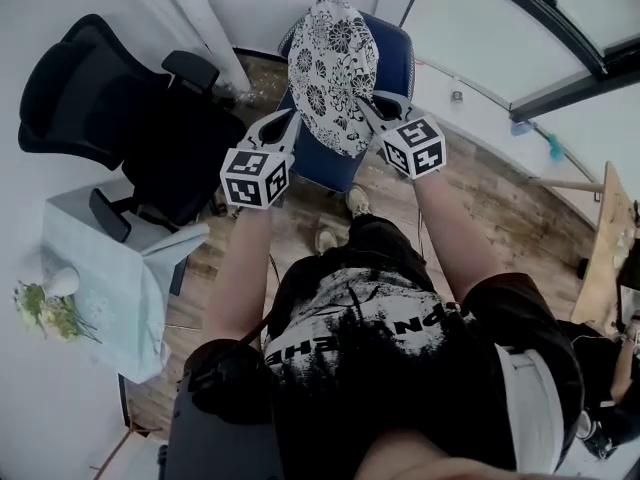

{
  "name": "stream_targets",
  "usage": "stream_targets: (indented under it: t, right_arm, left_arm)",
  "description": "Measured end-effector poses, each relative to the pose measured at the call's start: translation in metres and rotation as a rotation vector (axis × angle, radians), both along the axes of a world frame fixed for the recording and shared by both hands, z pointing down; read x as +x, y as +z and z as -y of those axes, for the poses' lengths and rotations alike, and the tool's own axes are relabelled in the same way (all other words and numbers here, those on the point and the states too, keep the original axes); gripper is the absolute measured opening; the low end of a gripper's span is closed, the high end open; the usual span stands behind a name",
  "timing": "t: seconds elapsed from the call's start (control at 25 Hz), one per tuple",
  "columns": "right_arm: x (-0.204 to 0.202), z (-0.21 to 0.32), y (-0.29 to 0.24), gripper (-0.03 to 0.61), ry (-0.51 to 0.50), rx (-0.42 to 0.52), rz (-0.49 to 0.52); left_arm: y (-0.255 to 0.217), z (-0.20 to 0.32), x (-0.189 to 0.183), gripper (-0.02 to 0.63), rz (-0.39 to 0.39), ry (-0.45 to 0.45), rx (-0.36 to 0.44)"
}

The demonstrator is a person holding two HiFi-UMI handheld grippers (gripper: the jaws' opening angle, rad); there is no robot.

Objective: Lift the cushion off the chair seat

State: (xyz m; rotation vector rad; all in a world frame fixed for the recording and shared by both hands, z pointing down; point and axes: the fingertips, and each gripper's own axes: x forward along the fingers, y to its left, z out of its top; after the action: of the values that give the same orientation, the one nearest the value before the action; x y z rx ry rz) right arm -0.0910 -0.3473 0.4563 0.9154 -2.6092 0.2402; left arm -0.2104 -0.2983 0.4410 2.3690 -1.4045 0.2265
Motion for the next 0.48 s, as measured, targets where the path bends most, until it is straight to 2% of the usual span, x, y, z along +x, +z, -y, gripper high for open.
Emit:
stream_targets:
  t: [0.48]
  right_arm:
    - [-0.004,-0.04,-0.096,0.037,0.01,0.133,0.081]
  left_arm:
    - [-0.072,-0.024,-0.021,0.012,0.006,-0.011,0.141]
